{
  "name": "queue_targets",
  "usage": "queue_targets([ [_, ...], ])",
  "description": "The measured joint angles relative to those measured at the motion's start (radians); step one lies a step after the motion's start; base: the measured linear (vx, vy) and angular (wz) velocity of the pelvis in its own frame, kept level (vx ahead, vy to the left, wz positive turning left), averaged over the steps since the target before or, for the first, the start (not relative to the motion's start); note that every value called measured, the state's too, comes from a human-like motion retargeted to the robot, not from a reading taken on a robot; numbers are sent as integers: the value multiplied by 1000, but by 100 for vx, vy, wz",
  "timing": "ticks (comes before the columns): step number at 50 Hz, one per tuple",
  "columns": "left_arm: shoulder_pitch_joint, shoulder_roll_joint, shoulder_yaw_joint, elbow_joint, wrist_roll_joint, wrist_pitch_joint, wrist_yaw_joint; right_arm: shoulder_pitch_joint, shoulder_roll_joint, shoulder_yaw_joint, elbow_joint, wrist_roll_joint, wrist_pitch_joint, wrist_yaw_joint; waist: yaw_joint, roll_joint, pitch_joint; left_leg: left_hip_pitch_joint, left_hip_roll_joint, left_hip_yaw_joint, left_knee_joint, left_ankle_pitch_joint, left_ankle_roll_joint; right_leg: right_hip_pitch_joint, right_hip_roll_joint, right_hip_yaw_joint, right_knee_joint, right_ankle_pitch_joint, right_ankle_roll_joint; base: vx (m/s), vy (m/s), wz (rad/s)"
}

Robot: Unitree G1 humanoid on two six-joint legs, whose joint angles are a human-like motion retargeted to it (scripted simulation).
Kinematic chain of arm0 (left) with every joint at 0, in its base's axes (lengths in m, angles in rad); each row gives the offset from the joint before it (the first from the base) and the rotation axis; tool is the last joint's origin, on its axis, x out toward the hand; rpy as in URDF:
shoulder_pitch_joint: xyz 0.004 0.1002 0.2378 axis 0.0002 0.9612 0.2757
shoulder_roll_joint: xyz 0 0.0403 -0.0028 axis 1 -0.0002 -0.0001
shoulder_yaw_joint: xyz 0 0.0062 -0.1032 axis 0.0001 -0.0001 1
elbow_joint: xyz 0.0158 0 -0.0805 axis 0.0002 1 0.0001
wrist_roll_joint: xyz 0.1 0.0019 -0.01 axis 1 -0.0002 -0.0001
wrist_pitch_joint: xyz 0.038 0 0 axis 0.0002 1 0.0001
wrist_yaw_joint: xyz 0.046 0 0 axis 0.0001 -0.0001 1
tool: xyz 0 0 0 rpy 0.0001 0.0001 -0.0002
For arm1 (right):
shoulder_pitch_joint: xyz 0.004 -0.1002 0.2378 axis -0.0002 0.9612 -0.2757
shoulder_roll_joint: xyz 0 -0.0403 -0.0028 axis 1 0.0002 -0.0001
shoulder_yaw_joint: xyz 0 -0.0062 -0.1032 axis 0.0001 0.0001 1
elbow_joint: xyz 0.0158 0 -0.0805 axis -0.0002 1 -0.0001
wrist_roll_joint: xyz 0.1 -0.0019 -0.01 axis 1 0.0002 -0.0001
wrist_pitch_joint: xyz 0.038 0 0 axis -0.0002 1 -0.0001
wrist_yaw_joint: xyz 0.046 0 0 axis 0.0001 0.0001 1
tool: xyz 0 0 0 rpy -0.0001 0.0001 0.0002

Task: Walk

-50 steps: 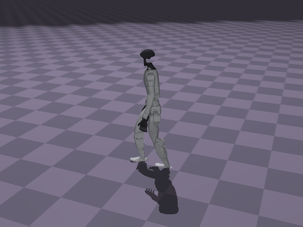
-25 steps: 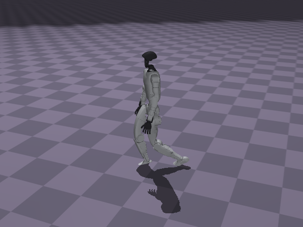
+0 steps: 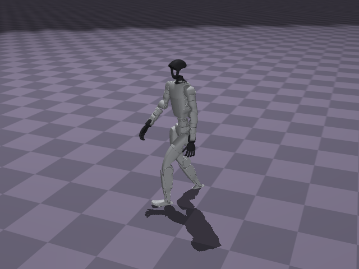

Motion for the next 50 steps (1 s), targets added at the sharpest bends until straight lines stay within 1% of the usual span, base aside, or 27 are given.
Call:
queue_targets([
  [3,16,-9,15,27,-9,9,-3,25,26,7,23,-1,6,13,11,-25,-18,-6,-22,22,76,29,22,4,-20,14,93,-25,6,59,11,1],
  [5,25,-13,22,42,-19,14,-5,52,46,12,52,-2,14,25,16,-55,-26,3,-49,39,129,46,43,-1,-44,22,186,-14,27,60,11,6],
  [6,16,-1,25,52,-28,16,-13,55,61,10,84,-3,16,42,19,-113,-12,55,-94,71,82,70,63,-4,-99,39,261,-4,56,60,11,17],
  [7,12,4,27,59,-36,18,-18,65,74,10,110,-5,20,54,18,-157,-4,92,-131,92,61,80,81,-10,-138,50,333,11,82,58,11,35],
  [8,19,-1,25,59,-39,19,-18,89,82,14,125,-7,25,59,10,-170,-6,96,-153,91,91,64,96,-24,-147,50,399,38,100,56,11,47],
  [10,12,11,23,58,-54,25,-32,115,98,19,171,-11,33,91,-1,-240,-4,164,-219,109,32,67,130,-71,-209,70,559,97,151,56,10,51],
  [12,15,9,12,49,-54,25,-35,156,105,23,197,-11,41,101,-25,-271,-8,192,-260,107,48,34,156,-125,-239,71,710,168,185,57,8,58],
  [13,-1,19,8,44,-54,29,-45,159,103,21,213,-9,45,116,-35,-292,-9,237,-279,99,-17,48,165,-170,-262,78,782,198,197,57,7,55],
  [15,-11,27,-8,29,-47,30,-46,189,102,20,231,-7,50,125,-64,-314,-12,285,-309,86,-36,25,179,-242,-305,70,910,208,194,58,6,54],
  [17,-51,41,-18,16,-39,37,-51,197,89,9,239,-1,53,135,-87,-313,-8,392,-307,45,-167,50,178,-326,-339,56,974,178,159,59,4,48],
  [18,-57,43,-26,9,-34,36,-46,215,87,6,240,1,52,132,-104,-319,-9,416,-319,35,-166,34,178,-362,-367,48,1002,143,143,60,2,51],
  [20,-105,55,-32,-1,-26,41,-44,224,69,-4,233,12,53,135,-126,-290,0,542,-286,-18,-310,62,168,-433,-374,21,986,100,102,60,0,46],
  [22,-128,60,-43,-16,-23,36,-31,254,64,-11,228,19,52,128,-155,-293,4,605,-296,-45,-327,41,165,-498,-402,12,948,52,86,60,-2,53],
  [23,-157,65,-42,-21,-26,35,-27,254,56,-16,222,25,55,130,-165,-267,13,667,-261,-73,-395,53,159,-521,-381,-7,895,48,75,60,-5,51],
  [24,-172,68,-45,-29,-29,32,-21,264,53,-19,220,30,56,129,-176,-263,18,704,-257,-90,-415,48,159,-549,-381,-9,852,41,74,59,-5,55],
  [25,-181,69,-50,-39,-31,28,-13,280,53,-22,220,34,57,125,-186,-270,20,728,-269,-103,-411,35,162,-578,-391,-4,814,32,78,60,-7,60],
  [27,-229,80,-51,-58,-43,21,-1,280,48,-33,219,46,66,127,-201,-223,36,814,-201,-143,-491,34,157,-604,-332,-30,662,59,84,61,-9,57],
  [28,-235,80,-55,-70,-45,13,6,293,49,-36,222,50,68,125,-207,-230,37,834,-211,-156,-489,24,162,-627,-331,-16,610,63,100,59,-10,58],
  [30,-273,93,-58,-96,-53,3,14,289,49,-47,228,57,77,132,-217,-180,38,884,-142,-179,-541,17,153,-632,-259,-30,406,112,119,60,-11,53],
  [33,-285,97,-64,-134,-52,-14,23,309,55,-58,235,58,80,132,-225,-181,30,925,-148,-174,-518,-10,149,-670,-230,18,283,120,154,57,-11,51],
  [35,-290,99,-63,-154,-51,-18,24,313,59,-67,240,56,84,136,-230,-169,21,941,-134,-167,-475,-33,140,-666,-205,27,239,151,161,60,-13,47],
  [38,-265,87,-62,-164,-49,-16,21,322,63,-69,245,48,88,133,-227,-154,16,953,-120,-148,-334,-55,125,-645,-171,32,309,205,148,60,-13,35],
  [40,-234,75,-68,-159,-44,-11,17,328,65,-66,244,40,90,126,-222,-144,16,942,-115,-129,-195,-54,104,-626,-148,35,382,217,132,59,-12,35],
  [42,-207,65,-79,-144,-30,-2,4,319,60,-60,238,27,93,118,-226,-92,31,883,-74,-116,54,-74,60,-575,-96,-4,406,207,101,56,-12,53],
  [45,-165,40,-104,-112,15,5,-18,302,52,-48,217,14,92,101,-213,9,40,746,22,-79,416,-25,-17,-512,1,-67,379,189,49,51,-11,46],
  [47,-143,24,-125,-89,51,8,-34,280,40,-40,202,4,88,90,-192,60,34,644,89,-46,576,-1,-24,-467,45,-90,322,184,26,50,-12,35],
  [50,-116,15,-149,-59,97,14,-57,231,25,-29,183,-13,78,66,-153,79,32,501,140,2,708,-42,20,-380,58,-98,237,168,12,50,-13,37],
])
